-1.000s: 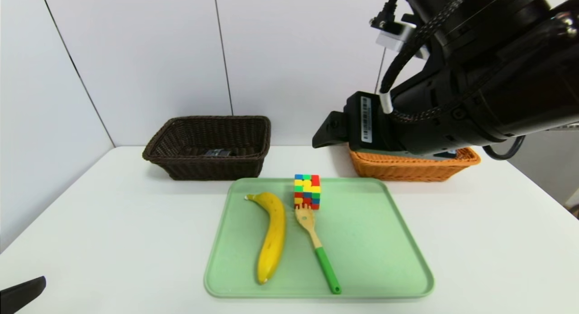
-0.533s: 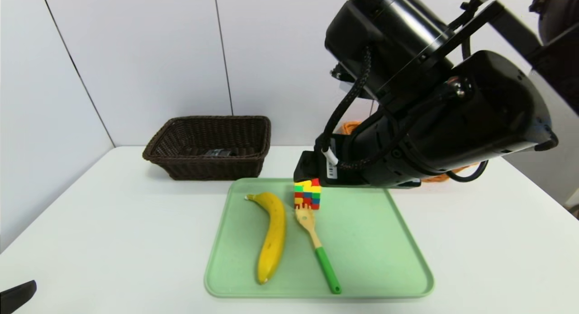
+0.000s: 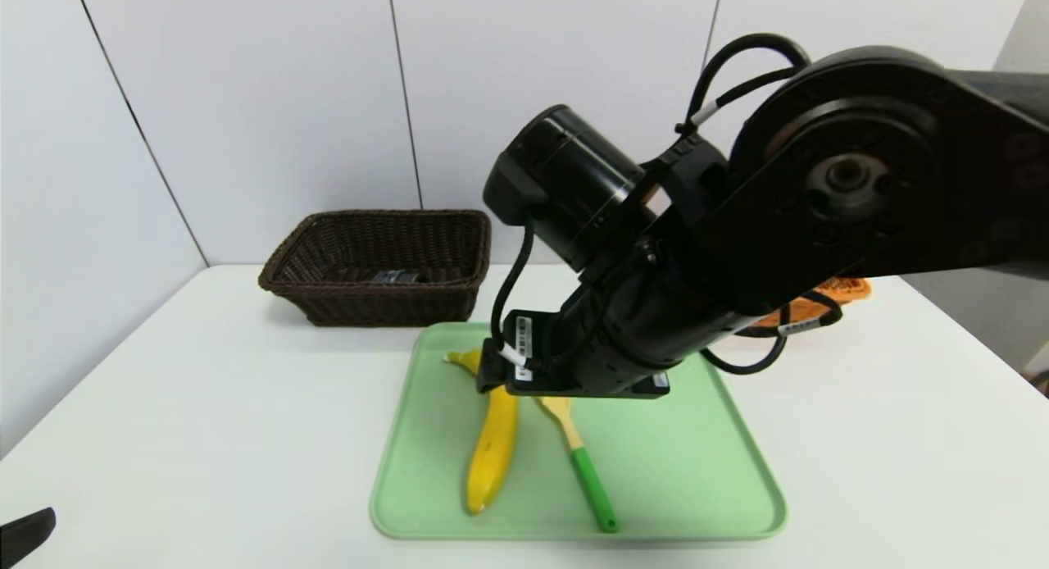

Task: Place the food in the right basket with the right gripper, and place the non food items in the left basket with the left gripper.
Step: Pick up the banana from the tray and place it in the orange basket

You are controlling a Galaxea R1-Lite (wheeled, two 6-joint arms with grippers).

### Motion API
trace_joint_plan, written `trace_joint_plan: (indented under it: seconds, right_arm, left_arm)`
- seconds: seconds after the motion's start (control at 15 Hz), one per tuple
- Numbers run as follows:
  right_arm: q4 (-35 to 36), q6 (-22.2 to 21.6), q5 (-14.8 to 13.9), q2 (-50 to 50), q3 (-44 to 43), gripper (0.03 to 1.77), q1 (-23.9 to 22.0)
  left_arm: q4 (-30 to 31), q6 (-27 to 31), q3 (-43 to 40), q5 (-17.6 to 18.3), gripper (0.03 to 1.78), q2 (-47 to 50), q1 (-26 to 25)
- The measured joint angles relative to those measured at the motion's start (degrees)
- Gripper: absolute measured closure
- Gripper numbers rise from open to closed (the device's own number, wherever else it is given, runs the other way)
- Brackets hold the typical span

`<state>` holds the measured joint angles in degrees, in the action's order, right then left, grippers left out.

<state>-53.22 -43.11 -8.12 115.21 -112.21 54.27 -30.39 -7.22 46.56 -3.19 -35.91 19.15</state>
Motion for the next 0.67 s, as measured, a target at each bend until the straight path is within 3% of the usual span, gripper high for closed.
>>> trace_joint_plan:
  seconds: [0.33,0.67]
  right_arm:
    - [3.6,-0.1,0.5,3.9,0.1,0.11,1.8]
    - [6.0,-0.6,-1.7,7.4,0.0,0.1,2.0]
  left_arm:
    - [-0.1,-3.6,-0.8,0.3,0.12,0.8,0.0]
    - [-0.6,-3.4,-0.9,0.3,0.12,1.5,0.0]
